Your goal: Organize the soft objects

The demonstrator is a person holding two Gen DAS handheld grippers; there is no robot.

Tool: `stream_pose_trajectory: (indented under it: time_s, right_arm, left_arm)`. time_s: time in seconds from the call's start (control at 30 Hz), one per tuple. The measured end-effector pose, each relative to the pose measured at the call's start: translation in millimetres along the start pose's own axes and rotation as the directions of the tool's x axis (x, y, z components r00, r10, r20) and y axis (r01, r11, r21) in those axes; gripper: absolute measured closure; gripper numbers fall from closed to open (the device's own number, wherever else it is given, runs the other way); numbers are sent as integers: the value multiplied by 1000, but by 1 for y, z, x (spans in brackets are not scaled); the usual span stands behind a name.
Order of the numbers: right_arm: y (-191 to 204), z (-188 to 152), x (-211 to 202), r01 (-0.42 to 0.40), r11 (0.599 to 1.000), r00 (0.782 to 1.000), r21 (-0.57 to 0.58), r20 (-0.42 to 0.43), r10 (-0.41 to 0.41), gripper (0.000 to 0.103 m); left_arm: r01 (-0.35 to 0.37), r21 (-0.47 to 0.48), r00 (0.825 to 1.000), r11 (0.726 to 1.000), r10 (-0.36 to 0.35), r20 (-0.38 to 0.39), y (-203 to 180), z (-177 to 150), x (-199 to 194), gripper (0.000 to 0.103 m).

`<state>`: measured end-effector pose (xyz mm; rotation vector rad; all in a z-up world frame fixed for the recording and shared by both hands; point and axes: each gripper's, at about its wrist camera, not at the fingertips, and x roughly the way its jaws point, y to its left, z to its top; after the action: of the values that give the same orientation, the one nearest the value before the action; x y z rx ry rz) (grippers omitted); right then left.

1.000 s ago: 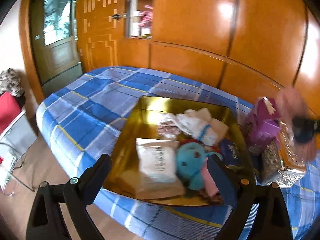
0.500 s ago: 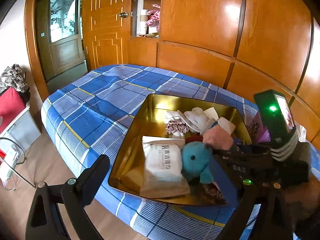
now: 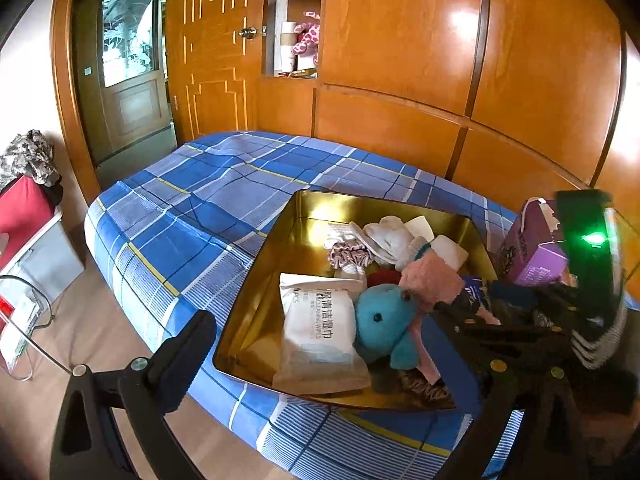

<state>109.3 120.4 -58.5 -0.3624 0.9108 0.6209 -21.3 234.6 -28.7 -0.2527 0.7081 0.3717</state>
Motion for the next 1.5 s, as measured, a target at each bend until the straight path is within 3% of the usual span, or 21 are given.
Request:
stream_pose_trajectory:
  time_s: [0.1, 0.27, 0.43, 0.63, 0.87, 1.5]
  right_arm:
    - [-2, -6, -22, 28, 999, 998, 19, 54, -29, 30]
    - [-14, -28, -64, 155, 981, 975, 113, 141, -171, 30]
    - [-43, -61, -94, 245, 935, 944, 257, 156, -290, 29]
    - [-62, -85, -120, 328, 897, 905, 297, 172, -389, 29]
    - [-70, -97, -130, 337, 882, 896, 330, 175, -408, 29]
    - [-46, -95, -117, 319, 908, 911, 271, 179, -373, 29]
  left_arm:
    - [6, 4, 1000, 1000, -6, 12, -4, 0, -5, 0]
    - [18, 37, 999, 999, -19, 39, -22, -1, -17, 0]
    - [38, 87, 998, 996, -41, 42, -51, -8, -23, 0]
    - [72, 95, 995, 993, -78, 61, -80, -16, -35, 0]
    - [63, 105, 996, 992, -70, 63, -94, -25, -39, 0]
    - [12, 42, 998, 999, -14, 55, -69, -21, -30, 0]
